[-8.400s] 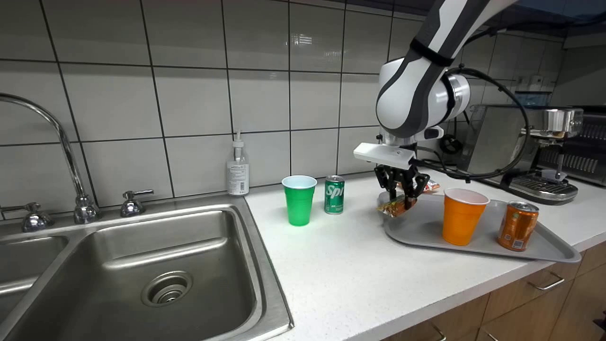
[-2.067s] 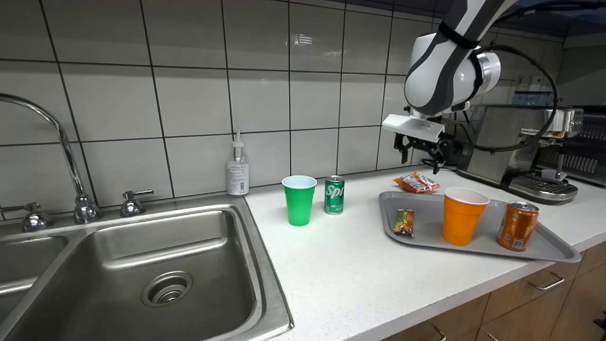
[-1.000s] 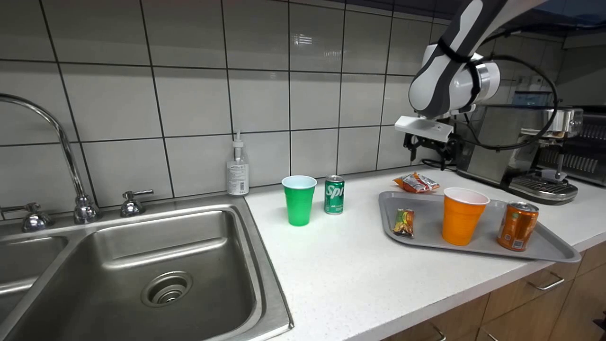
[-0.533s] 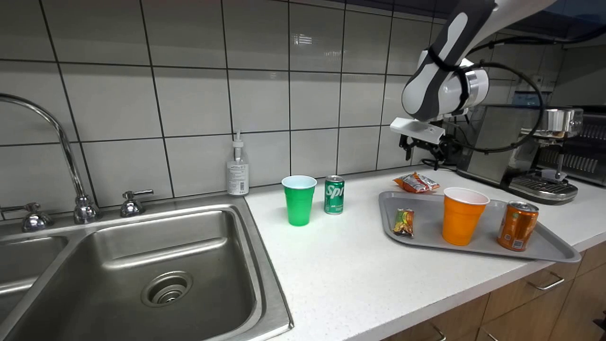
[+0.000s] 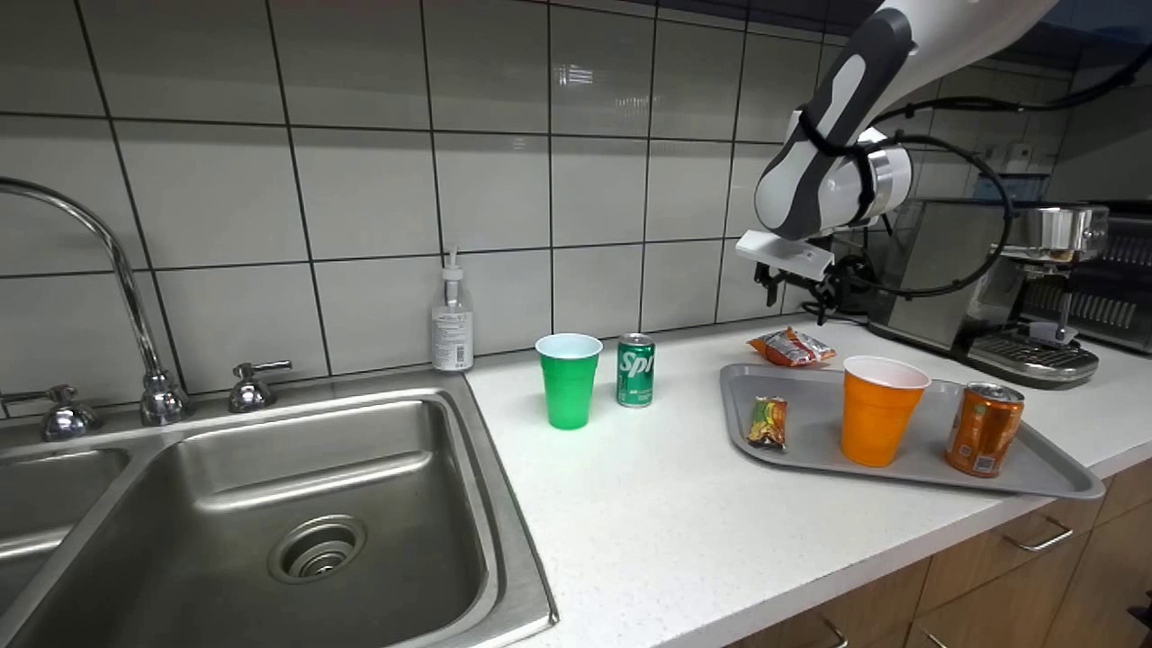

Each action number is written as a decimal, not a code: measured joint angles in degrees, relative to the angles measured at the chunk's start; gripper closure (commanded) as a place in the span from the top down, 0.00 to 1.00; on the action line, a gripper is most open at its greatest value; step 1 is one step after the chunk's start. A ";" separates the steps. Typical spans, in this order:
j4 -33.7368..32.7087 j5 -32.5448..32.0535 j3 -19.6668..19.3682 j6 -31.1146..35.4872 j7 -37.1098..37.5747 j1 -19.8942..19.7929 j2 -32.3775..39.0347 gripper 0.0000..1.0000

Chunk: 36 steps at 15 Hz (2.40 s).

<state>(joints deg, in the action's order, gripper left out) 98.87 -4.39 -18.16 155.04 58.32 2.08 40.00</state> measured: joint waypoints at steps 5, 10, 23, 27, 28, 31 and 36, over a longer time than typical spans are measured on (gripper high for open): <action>-4.39 1.13 -0.92 -0.17 1.01 0.00 4.00 1.00; -8.94 1.62 -2.03 -1.18 3.69 0.00 7.83 1.00; -20.23 1.64 -3.47 -7.18 9.25 -0.04 15.51 1.00; -22.90 1.64 -3.48 -8.61 9.83 -0.39 17.21 1.00; -23.47 1.64 -3.48 -9.01 9.94 -0.51 17.59 1.00; -25.26 1.64 -3.48 -9.99 10.12 -0.93 18.71 1.00; -27.89 1.64 -3.48 -11.44 10.20 -1.55 20.35 1.00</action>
<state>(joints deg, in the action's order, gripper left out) 70.98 -2.75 -21.64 143.59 68.52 0.53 60.34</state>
